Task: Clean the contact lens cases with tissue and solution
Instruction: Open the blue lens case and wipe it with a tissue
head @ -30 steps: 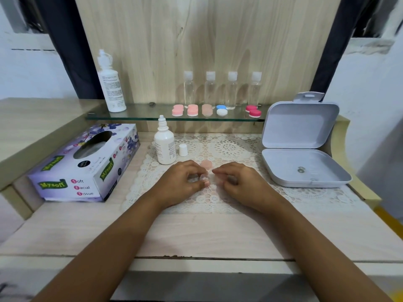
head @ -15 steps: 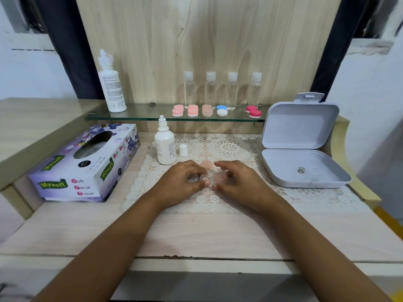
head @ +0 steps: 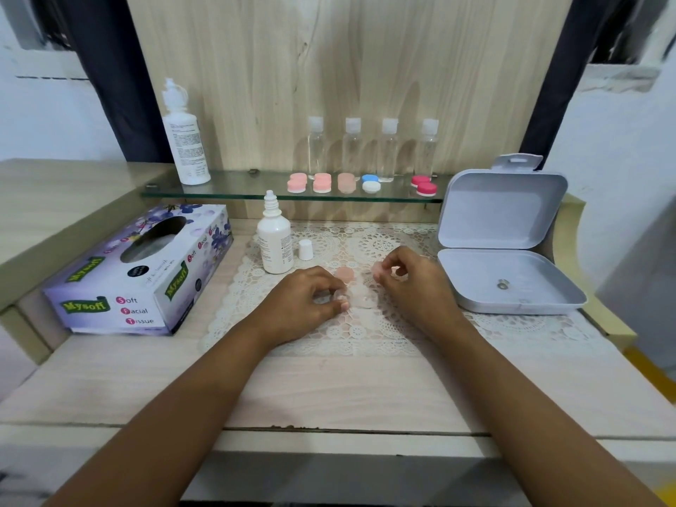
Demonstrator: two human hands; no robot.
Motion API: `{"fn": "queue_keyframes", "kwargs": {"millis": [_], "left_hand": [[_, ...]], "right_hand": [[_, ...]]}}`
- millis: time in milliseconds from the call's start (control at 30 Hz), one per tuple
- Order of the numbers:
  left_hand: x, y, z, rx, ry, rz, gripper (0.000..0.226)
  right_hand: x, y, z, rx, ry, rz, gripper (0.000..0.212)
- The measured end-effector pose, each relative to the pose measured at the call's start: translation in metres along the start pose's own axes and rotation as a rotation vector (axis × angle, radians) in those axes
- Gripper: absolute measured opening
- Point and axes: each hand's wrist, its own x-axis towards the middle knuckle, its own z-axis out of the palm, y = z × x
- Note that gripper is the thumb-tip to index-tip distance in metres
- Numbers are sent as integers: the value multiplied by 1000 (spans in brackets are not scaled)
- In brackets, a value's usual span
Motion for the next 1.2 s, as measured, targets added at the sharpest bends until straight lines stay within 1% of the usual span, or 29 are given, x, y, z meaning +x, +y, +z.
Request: {"fn": "queue_keyframes", "kwargs": {"millis": [100, 233, 433, 567, 667, 767, 833, 867, 933, 1000, 1067, 1133, 1200], "left_hand": [[0, 0, 0, -6, 3, -1, 31], [0, 0, 0, -3, 5, 2, 32], [0, 0, 0, -6, 4, -1, 30], [0, -1, 0, -6, -4, -10, 31], [0, -1, 0, -10, -1, -8, 29], [0, -1, 0, -7, -1, -15, 31], [0, -2, 1, -11, -2, -24, 31], [0, -2, 1, -15, -6, -31, 32], [0, -2, 1, -25, -12, -45, 32], [0, -2, 1, -24, -16, -56, 35], [-1, -3, 2, -4, -14, -75, 45], [-2, -5, 2, 60, -22, -97, 58], [-2, -5, 3, 151, -53, -104, 65]], "right_hand": [[1, 6, 6, -62, -21, -37, 13], [2, 10, 8, -78, -23, -74, 10], [-2, 8, 6, -82, -69, -114, 20], [-1, 5, 1, -96, -60, -79, 30], [-5, 3, -2, -97, -52, -71, 32], [-14, 1, -4, -86, -183, -88, 39], [-17, 0, -2, -150, -268, -102, 46], [-17, 0, -2, -184, -286, -105, 47], [-16, -1, -2, -201, -283, -105, 40], [-16, -1, -2, -198, -277, -111, 35], [-16, -1, -2, -193, -273, -114, 33], [-17, -2, -4, -150, -251, -106, 31], [-18, -3, -6, -96, -220, -89, 30]]}}
